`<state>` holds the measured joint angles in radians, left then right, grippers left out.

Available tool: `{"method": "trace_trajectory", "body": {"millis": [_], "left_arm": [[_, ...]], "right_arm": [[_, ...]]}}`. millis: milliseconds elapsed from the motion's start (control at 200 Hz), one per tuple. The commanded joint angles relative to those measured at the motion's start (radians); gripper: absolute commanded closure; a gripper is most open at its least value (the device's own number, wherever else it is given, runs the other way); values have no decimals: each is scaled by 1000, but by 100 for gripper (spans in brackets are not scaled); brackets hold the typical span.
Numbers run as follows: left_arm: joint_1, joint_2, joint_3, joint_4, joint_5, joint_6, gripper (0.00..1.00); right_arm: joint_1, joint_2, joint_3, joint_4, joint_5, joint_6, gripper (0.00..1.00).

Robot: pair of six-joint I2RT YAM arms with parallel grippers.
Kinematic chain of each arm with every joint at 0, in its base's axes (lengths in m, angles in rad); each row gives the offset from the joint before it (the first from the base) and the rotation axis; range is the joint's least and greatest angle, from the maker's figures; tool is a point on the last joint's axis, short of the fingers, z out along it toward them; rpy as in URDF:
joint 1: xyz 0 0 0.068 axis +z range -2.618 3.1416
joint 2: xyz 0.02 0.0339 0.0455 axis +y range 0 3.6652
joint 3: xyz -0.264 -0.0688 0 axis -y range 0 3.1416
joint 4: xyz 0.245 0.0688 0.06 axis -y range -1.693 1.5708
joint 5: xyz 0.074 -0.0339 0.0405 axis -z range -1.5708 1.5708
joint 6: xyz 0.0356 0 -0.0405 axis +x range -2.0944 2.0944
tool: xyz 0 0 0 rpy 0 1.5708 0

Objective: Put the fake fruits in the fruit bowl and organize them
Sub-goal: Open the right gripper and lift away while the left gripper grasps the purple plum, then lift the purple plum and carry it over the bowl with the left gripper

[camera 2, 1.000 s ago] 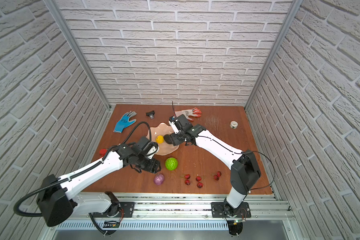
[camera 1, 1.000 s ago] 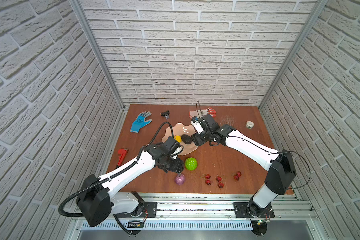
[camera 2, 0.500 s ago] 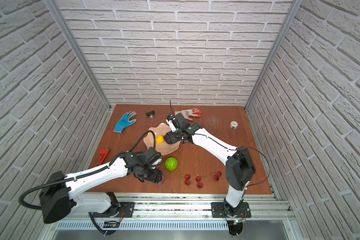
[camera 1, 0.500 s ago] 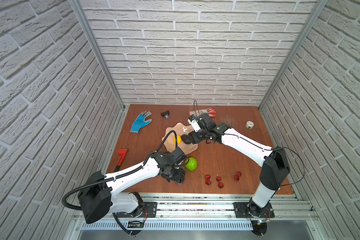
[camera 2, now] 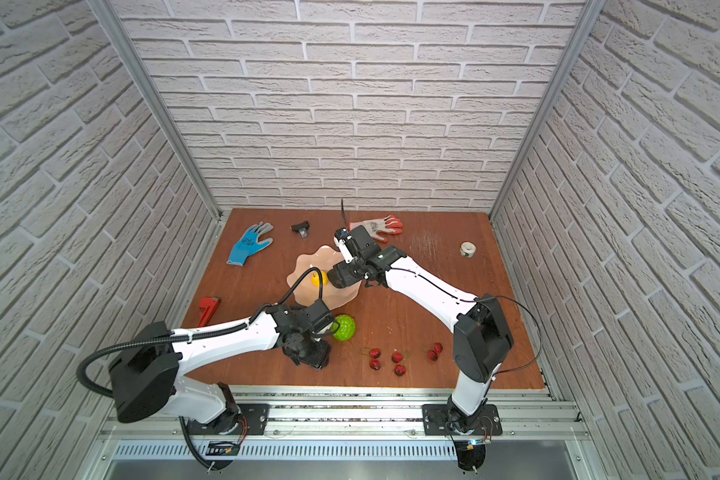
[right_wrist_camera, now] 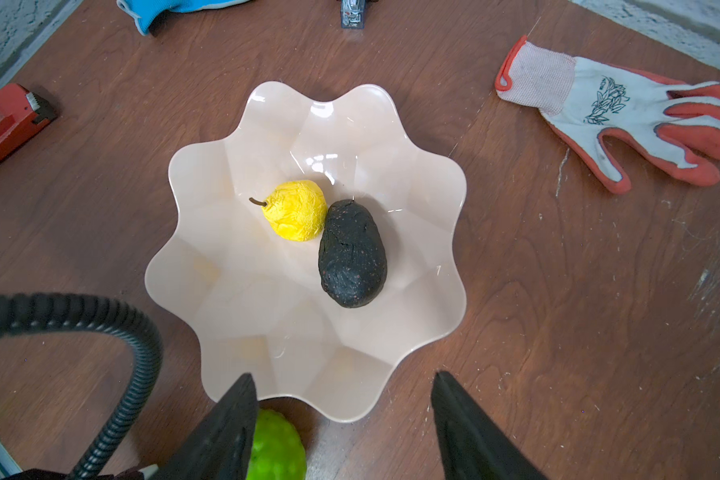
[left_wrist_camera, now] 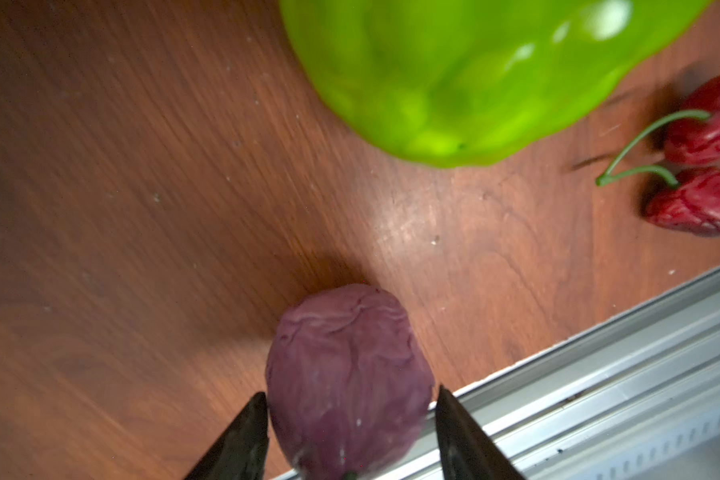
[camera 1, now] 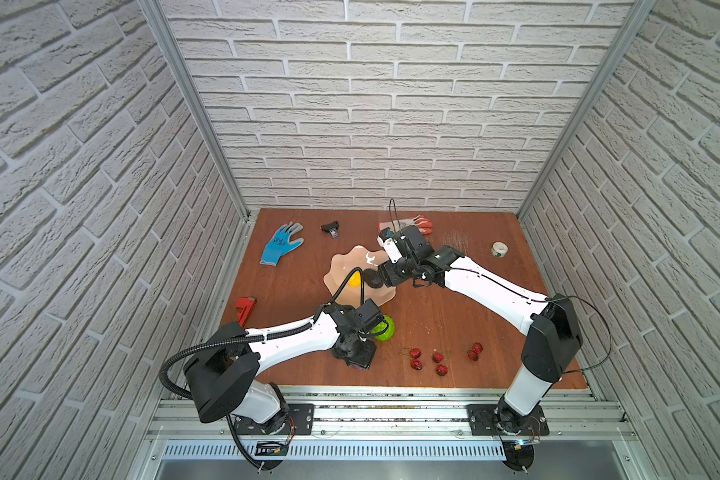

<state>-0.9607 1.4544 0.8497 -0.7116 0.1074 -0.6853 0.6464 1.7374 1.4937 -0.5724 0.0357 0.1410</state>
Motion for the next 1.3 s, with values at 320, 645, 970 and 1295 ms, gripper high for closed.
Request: {"method": "trace_trajectory", "body": {"millis": [320,645,970,1295], "left_arm": [[-18,74,-9,50,-50,-19,35],[-19,110,0,80,-63,-17,34],[-19,113,-4,77,-66,-25,42],[-20,68,-1,22,-61,-35,59]], "right_arm": [[7,-35,-22,-3,36,-3,31],[6,-28,-25,-12,39,-5,31],[6,-26,-26,-11,36,-6,31],[6,-14,-12,-7,29,-7,32]]}}
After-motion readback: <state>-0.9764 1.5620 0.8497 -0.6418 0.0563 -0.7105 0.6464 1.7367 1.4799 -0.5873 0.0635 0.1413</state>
